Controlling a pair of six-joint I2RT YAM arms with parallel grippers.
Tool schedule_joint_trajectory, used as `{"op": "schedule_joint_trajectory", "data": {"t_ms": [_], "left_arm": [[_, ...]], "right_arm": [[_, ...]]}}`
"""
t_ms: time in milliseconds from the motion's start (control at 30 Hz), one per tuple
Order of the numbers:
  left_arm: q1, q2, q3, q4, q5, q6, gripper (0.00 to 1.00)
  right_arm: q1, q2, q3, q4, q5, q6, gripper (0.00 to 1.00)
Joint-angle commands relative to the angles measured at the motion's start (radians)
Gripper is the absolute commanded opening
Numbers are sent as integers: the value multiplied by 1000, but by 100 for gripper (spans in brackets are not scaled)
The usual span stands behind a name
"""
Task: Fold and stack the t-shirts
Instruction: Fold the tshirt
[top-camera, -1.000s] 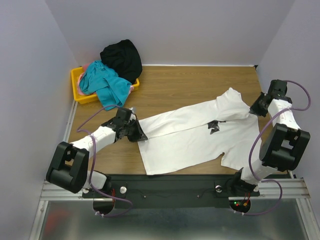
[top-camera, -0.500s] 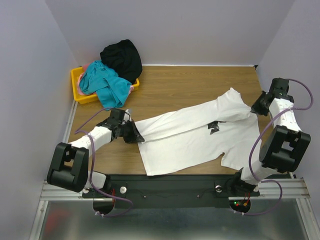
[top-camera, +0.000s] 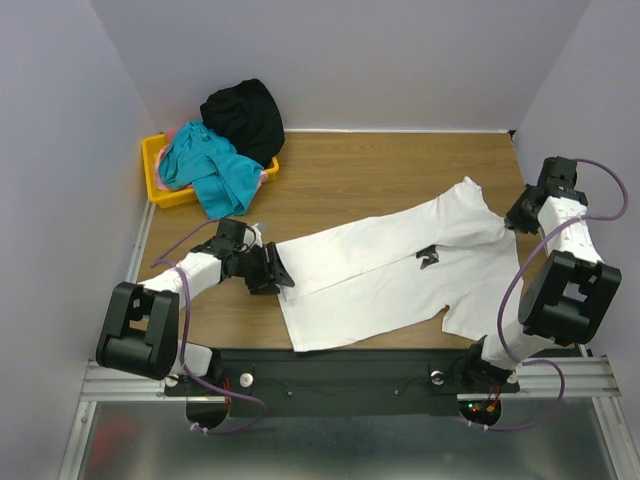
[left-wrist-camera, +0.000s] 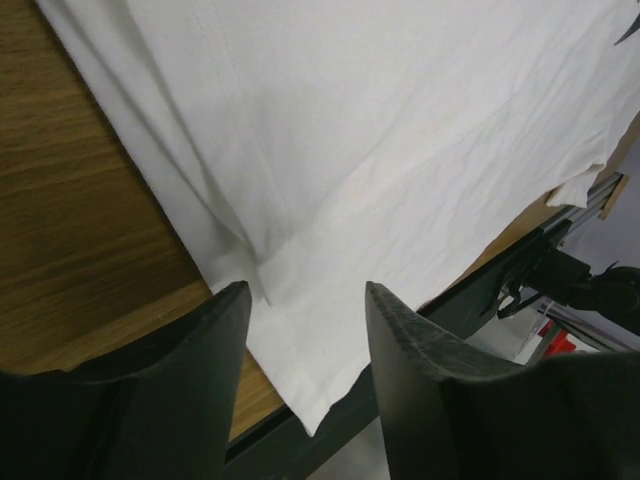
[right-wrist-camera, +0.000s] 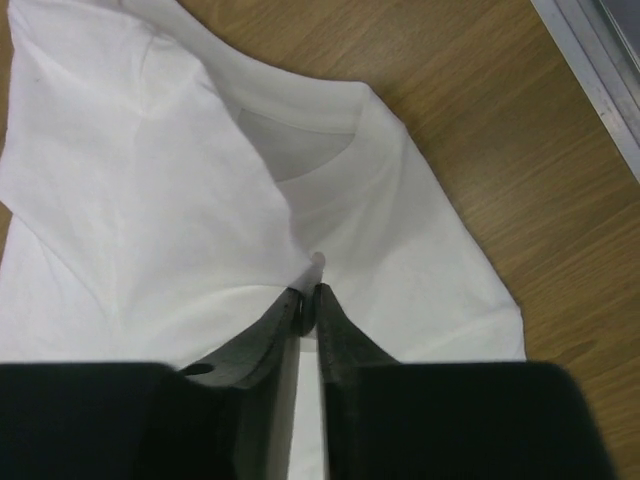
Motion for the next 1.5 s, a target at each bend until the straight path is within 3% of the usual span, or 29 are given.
{"op": "schedule_joint_trajectory", "data": {"t_ms": [0,33,67,133,267,433,800,1000,1200,1467], "left_arm": [[5,-8,26,-62,9,45,64],[5,-12,41,-79,-4,48,67],[5,-26,76,-109,-40,49,74],[5,-43,115,-128,-75,42,77],[7,-49,210,-126,-194,3,78],[7,6,253,-71,-239,-26,78],[-21,186,377,41,-242,-75,77],[-41,308,382,131,-172,-132,77],[-41,417,360,180,-118,-170,77],[-39,471,380,121,-167,-168,77]], "right_arm": [[-2,-7,-3,9,53,-21,24],[0,-3,2,7,54,-21,38],[-2,-3,15,7,57,-21,44],[-2,-4,34,7,57,-27,55],[0,-9,88,6,24,-35,63],[0,-24,149,6,-102,-35,73],[-2,195,428,36,-229,-19,73],[4,336,463,137,-381,4,73],[36,474,542,173,-401,-42,72],[69,600,630,188,-406,-64,71]]}}
